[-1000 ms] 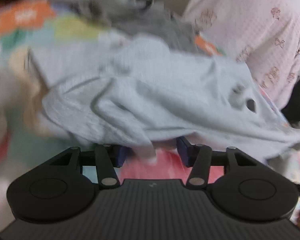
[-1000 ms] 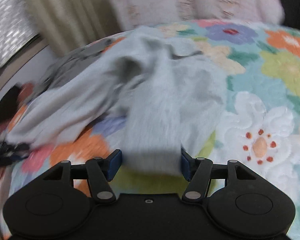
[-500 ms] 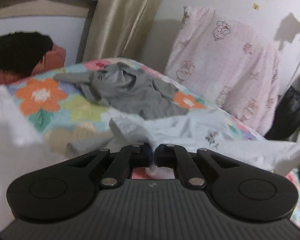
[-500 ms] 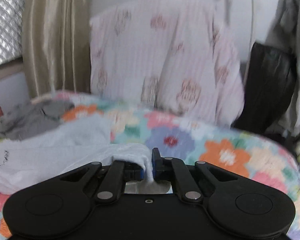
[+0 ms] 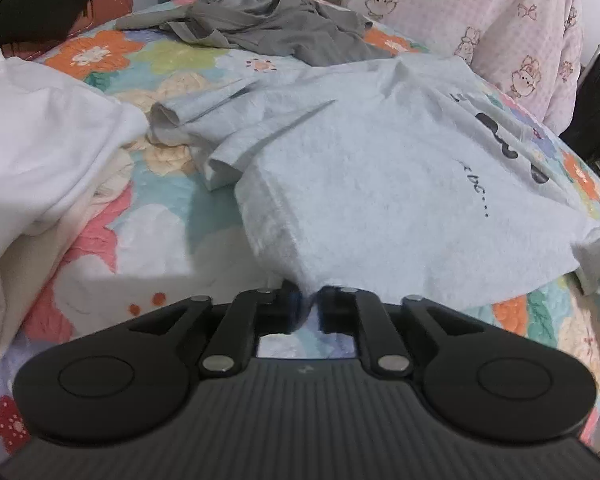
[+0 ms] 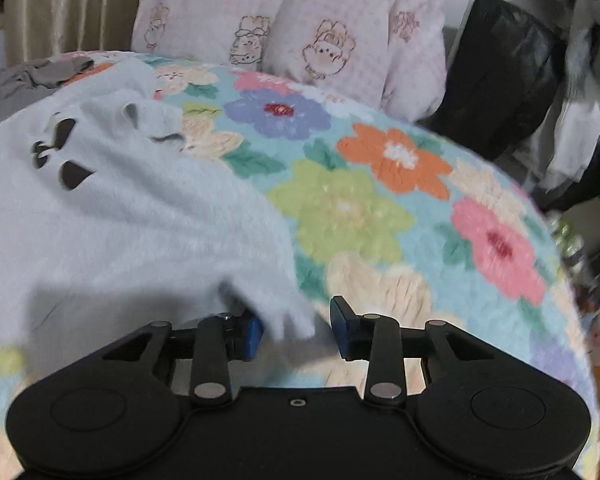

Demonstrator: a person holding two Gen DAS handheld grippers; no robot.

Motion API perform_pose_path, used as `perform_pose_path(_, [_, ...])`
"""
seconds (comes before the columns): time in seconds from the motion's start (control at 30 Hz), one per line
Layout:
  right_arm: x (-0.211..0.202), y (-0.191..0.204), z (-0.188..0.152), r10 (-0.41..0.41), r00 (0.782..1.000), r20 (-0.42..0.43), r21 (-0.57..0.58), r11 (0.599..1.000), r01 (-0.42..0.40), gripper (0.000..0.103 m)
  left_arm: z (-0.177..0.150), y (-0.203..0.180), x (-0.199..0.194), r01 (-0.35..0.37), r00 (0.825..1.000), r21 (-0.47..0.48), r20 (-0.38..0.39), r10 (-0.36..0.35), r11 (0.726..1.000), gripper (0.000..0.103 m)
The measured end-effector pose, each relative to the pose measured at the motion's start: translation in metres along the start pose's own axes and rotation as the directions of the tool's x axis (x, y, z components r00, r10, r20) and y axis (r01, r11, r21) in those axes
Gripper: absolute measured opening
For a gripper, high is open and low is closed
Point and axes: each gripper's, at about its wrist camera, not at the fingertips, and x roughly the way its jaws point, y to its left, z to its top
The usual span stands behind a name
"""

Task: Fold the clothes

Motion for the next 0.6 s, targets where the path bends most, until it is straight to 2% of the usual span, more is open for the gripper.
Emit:
perform_pose_path(0.03, [-0.006, -0.004, -0.007, 0.053, 0.999, -0.002, 0.023, 0.998, -0.053, 0.043, -0.001, 0.001, 0.0, -0.004, 1.0, -0.01, -0.007, 0.004, 1.0, 0.021])
perform_pose_path(0.07, [-0.011, -0.007, -0.014, 0.105, 0.994, -0.002, 0.046, 0.993, -0.105, 0.049, -0.003, 0.003, -0.001, -0.008, 1.0, -0.021, -0.015, 0.007, 1.0, 0.03])
perform_pose_path(0.1, [-0.014, -0.011, -0.021, 0.179, 0.984, -0.006, 0.088, 0.98, -0.178, 0.05, -0.003, 0.004, 0.002, -0.002, 1.0, -0.033, -0.019, 0.001, 0.999, 0.036])
perform_pose_path(0.17, [-0.015, -0.017, -0.037, 0.332, 0.943, -0.013, 0.181, 0.928, -0.325, 0.054, -0.003, 0.007, 0.007, 0.012, 1.0, -0.056, -0.027, -0.014, 0.998, 0.043])
perform_pose_path(0.23, [-0.009, -0.018, -0.052, 0.464, 0.885, -0.022, 0.264, 0.857, -0.443, 0.061, -0.004, 0.008, 0.014, 0.02, 0.999, -0.071, -0.03, -0.023, 0.997, 0.046])
perform_pose_path(0.27, [-0.006, -0.013, -0.057, 0.481, 0.877, -0.019, 0.264, 0.848, -0.459, 0.067, -0.004, 0.008, 0.018, 0.021, 0.999, -0.073, -0.03, -0.023, 0.997, 0.046])
perform_pose_path(0.3, [-0.003, -0.006, -0.061, 0.476, 0.879, -0.014, 0.244, 0.854, -0.459, 0.069, -0.004, 0.008, 0.025, 0.021, 1.0, -0.063, -0.007, -0.021, 0.998, 0.045])
perform_pose_path(0.33, [0.0, 0.001, -0.064, 0.472, 0.882, -0.009, 0.224, 0.86, -0.458, 0.07, -0.003, 0.009, 0.033, 0.027, 1.0, -0.066, 0.002, -0.027, 0.997, 0.042])
perform_pose_path(0.4, [0.009, 0.014, -0.06, 0.446, 0.894, 0.04, 0.18, 0.877, -0.446, 0.07, 0.003, 0.01, 0.045, 0.038, 0.999, -0.07, 0.011, -0.038, 0.997, 0.01])
perform_pose_path(0.43, [0.014, 0.021, -0.052, 0.437, 0.897, 0.057, 0.166, 0.882, -0.44, 0.068, 0.009, 0.009, 0.048, 0.044, 0.999, -0.06, 0.013, -0.043, 0.997, 0.003])
perform_pose_path(0.47, [0.02, 0.028, -0.043, 0.431, 0.9, 0.067, 0.154, 0.886, -0.436, 0.046, 0.017, 0.006, 0.047, 0.035, 0.999, -0.04, 0.033, -0.034, 0.999, 0.003])
perform_pose_path(0.5, [0.023, 0.036, -0.029, 0.415, 0.908, 0.061, 0.123, 0.899, -0.42, 0.026, 0.027, -0.001, 0.035, 0.015, 0.996, 0.002, 0.087, -0.015, 1.0, 0.004])
perform_pose_path(0.53, [0.026, 0.044, -0.013, 0.394, 0.918, 0.048, 0.082, 0.914, -0.397, 0.013, 0.038, -0.009, 0.022, -0.009, 0.989, 0.044, 0.146, 0.002, 0.999, 0.004])
perform_pose_path(0.57, [0.019, 0.049, 0.005, 0.374, 0.924, 0.073, 0.036, 0.925, -0.377, 0.011, 0.048, -0.019, 0.002, -0.026, 0.975, 0.089, 0.222, 0.006, 0.996, 0.004])
perform_pose_path(0.6, [0.009, 0.052, 0.025, 0.356, 0.927, 0.115, -0.011, 0.934, -0.357, 0.011, 0.06, -0.031, -0.027, -0.045, 0.951, 0.119, 0.31, 0.006, 0.992, 0.004])
